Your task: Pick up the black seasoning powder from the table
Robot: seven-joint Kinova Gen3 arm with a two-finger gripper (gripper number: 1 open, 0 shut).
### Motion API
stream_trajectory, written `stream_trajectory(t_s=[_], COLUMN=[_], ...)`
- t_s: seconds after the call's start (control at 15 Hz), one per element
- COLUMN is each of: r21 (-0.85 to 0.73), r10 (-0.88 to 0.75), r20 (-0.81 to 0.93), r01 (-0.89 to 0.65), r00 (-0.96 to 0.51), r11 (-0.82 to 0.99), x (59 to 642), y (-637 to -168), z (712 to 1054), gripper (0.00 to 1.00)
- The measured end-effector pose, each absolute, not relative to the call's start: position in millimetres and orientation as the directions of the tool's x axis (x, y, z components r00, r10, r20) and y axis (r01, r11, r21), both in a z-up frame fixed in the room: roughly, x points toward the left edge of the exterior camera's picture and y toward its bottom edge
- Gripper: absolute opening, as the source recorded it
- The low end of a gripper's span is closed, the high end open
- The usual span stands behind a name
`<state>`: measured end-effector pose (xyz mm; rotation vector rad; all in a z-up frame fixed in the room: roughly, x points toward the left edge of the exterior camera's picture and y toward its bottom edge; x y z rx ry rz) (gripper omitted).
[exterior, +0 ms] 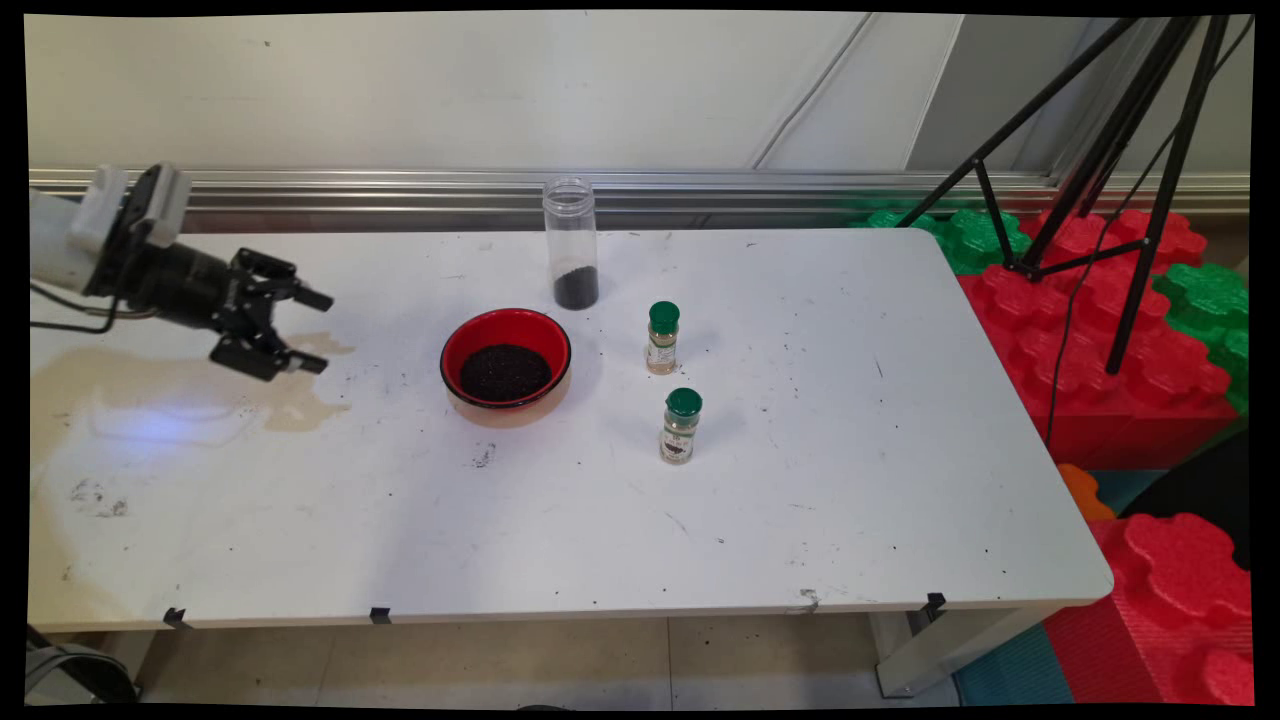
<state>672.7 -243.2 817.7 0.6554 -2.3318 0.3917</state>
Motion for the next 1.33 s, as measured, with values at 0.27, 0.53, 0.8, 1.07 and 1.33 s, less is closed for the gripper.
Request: stream_trajectory(t_s=[0.27,0.53,0.8,1.07,1.33], r21=[-0.113,-0.122,-0.131,-0.137,-0.14], r10=[-0.331,-0.314,-0.292,-0.268,-0.247], r20=[0.711,0.736,0.76,0.782,0.803], r01=[-0.566,-0.574,-0.578,-0.576,-0.574], r00=[-0.62,-0.6,-0.58,-0.562,-0.543], r11=[0.817,0.81,0.806,0.806,0.807], x=[661.8,653.5,646.1,638.6,629.9], y=[-266.3,-285.4,-304.0,-320.8,-337.1], z=[812.8,807.3,799.7,788.7,774.1], gripper=[1.0,1.0,1.0,1.0,1.0])
